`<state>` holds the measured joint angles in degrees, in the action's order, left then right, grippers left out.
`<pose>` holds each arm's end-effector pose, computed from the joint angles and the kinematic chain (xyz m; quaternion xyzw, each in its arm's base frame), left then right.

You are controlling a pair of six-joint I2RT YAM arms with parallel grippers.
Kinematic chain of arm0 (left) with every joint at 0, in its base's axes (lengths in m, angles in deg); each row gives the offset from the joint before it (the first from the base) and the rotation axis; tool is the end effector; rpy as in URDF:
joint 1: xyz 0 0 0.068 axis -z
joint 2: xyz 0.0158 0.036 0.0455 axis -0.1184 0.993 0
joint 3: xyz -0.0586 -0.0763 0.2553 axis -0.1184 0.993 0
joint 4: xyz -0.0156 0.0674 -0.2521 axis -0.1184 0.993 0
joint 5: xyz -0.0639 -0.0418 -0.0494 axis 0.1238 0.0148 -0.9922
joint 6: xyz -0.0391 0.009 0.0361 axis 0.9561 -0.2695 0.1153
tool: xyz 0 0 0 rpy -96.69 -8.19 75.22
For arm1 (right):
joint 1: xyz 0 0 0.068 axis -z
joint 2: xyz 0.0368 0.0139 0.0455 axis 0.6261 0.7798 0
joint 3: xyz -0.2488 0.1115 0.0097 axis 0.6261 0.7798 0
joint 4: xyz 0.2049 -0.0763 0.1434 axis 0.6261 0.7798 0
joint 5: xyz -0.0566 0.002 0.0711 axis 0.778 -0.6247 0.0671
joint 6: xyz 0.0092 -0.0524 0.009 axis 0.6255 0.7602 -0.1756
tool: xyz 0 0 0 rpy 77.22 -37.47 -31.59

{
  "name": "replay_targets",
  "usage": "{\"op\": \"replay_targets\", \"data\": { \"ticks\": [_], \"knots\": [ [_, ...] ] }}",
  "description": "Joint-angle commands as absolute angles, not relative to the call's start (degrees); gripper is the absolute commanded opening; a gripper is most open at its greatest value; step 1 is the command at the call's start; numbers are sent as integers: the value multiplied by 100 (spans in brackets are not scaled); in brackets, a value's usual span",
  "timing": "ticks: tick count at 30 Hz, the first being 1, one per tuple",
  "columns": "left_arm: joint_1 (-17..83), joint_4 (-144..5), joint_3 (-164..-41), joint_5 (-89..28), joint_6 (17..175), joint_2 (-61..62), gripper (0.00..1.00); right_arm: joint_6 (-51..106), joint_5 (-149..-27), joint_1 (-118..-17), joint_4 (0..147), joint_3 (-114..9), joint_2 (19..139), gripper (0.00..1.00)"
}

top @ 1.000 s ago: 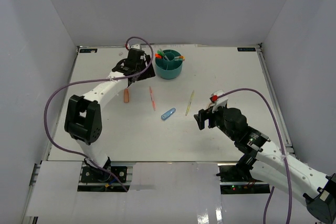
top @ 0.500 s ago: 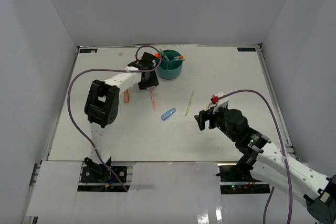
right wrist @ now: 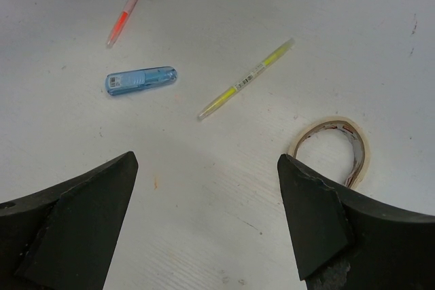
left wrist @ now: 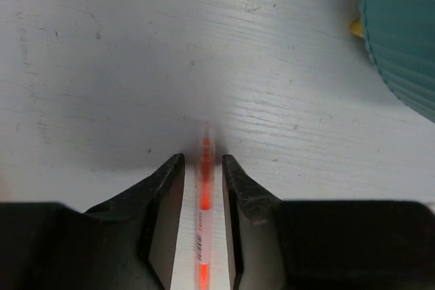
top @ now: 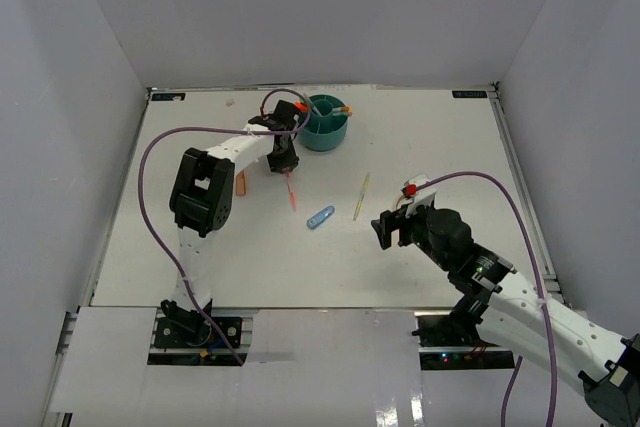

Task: Sort the stationery into containers
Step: Pick up the pen from the center of the board.

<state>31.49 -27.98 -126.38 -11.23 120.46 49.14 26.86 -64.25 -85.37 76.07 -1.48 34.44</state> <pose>0.4160 -0.1838 0.1676 -0.1147 0.9698 -0.0153 0.2149 0.1201 0.1130 0.2497 -0.1863 0.7690 0.1771 0.5852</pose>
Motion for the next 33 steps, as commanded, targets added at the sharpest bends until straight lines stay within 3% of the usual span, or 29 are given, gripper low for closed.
{"op": "replay_targets", "data": {
  "ticks": [1, 8, 11, 16, 21, 29, 33],
  "knots": [
    [3167, -2607, -12741, -1008, 12018, 4981, 38, 2617, -6308, -8543, 7412, -118, 3427, 90],
    [3176, -2598, -12618, -981, 12026, 4788, 6, 2626, -6317, -8534, 7394, -119, 3463, 90],
    [3176, -2599, -12635, -938, 11991, 4700, 1, 2626, -6325, -8543, 7394, -127, 3454, 90],
    [3176, -2677, -12688, -955, 11982, 4191, 0, 2634, -6317, -8543, 7403, -136, 3436, 90],
    [3176, -3853, -12355, -1148, 11869, 3287, 0, 2643, -6325, -8543, 7403, -145, 3463, 90],
    [3194, -8412, -10793, -1306, 10395, 2020, 0, 2635, -6343, -8543, 7412, -162, 3428, 90],
    [3194, -10214, -10596, -1543, 9831, 2177, 0, 2617, -6387, -8543, 7421, -145, 3375, 90]
  ]
}}
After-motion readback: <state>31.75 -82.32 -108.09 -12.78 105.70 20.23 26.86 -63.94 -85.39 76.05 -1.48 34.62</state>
